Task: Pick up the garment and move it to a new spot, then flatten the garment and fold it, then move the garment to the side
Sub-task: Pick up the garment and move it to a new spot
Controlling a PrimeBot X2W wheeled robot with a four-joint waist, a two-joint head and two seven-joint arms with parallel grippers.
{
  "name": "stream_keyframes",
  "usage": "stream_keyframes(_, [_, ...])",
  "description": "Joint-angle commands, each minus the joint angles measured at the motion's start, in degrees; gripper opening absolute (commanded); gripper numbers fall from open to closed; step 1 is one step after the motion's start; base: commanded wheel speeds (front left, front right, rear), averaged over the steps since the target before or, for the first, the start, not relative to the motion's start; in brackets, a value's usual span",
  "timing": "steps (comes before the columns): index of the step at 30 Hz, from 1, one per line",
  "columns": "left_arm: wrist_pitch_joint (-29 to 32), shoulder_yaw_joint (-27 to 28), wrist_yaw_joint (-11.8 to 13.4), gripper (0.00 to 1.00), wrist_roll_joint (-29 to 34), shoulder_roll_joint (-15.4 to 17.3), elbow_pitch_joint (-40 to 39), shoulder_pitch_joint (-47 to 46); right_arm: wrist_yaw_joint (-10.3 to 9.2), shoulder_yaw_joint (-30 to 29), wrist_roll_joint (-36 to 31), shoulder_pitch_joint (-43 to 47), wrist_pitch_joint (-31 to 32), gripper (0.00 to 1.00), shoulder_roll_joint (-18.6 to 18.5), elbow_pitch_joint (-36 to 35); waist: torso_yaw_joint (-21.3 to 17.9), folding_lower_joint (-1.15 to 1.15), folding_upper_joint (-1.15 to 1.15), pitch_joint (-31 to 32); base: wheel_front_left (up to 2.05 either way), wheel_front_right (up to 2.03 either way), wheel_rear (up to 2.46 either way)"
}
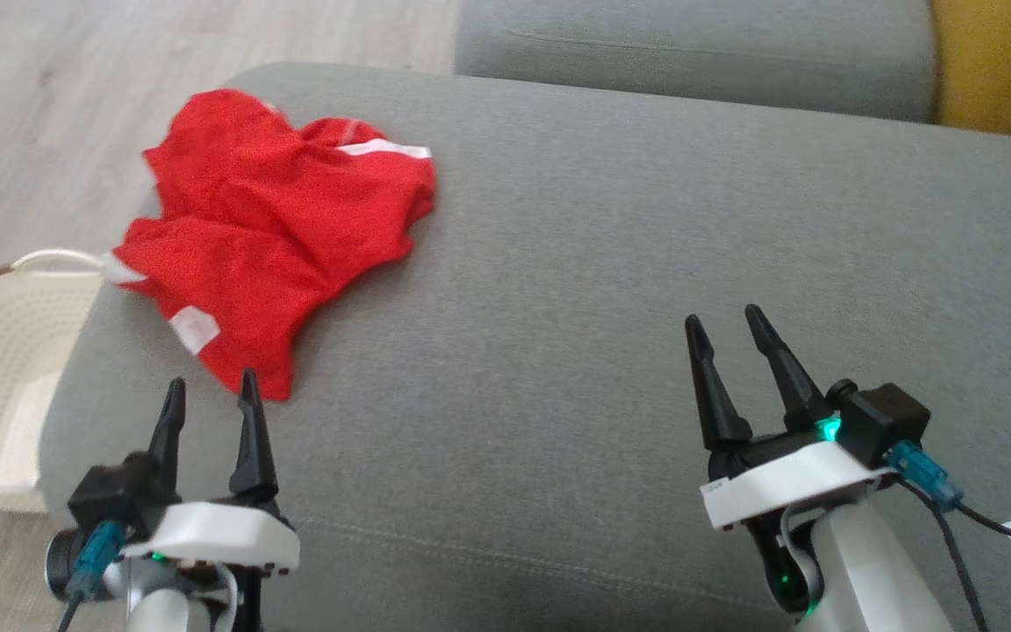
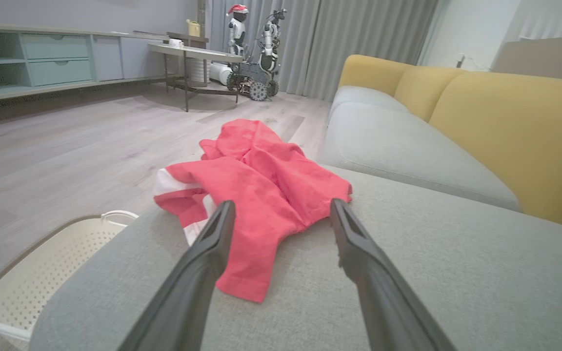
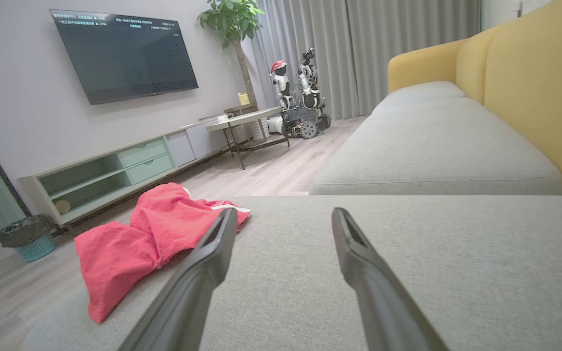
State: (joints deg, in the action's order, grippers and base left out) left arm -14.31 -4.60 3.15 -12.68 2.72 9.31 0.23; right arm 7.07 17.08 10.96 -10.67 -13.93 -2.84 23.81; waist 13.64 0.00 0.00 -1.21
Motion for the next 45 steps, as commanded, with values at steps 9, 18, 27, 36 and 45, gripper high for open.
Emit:
stream_keyframes(9, [-0.7, 2.9, 0.3, 1.00, -0.2, 0.2, -2.1, -0.3, 0.42, 3.0, 1.2, -0.9, -0.3, 1.00, 0.0, -1.8, 4.1, 0.00, 0.00, 0.7, 0.00, 0.00, 0.00])
stream_keyframes(18, [-0.7, 3.2, 0.5, 1.00, 0.0, 0.2, -2.0, -0.3, 0.42, 3.4, 1.2, -0.9, -0.3, 1.00, 0.0, -1.7, 4.5, 0.00, 0.00, 1.1, 0.00, 0.00, 0.00])
stream_keyframes(27, [-0.7, 4.8, 0.3, 1.00, 0.7, 0.2, -3.5, -2.0, 0.42, 2.5, 1.0, -2.1, 0.2, 1.00, 0.0, -3.7, 2.7, 0.00, 0.00, -1.8, 0.00, 0.00, 0.00])
stream_keyframes(36, [-0.6, 9.3, -4.2, 1.00, 0.0, 2.4, 1.6, -12.4, 0.42, -1.2, -4.3, -4.2, 3.7, 1.00, 0.0, -11.7, -0.5, 0.00, 0.00, -11.2, 0.00, 0.00, 0.00])
stream_keyframes(45, [8.4, 11.3, -7.3, 1.00, -3.2, 11.2, 16.2, -31.8, 0.42, -3.3, -8.2, -5.6, 8.0, 1.00, 0.0, -20.6, -3.6, 0.00, 0.00, -20.1, 0.00, 0.00, 0.00])
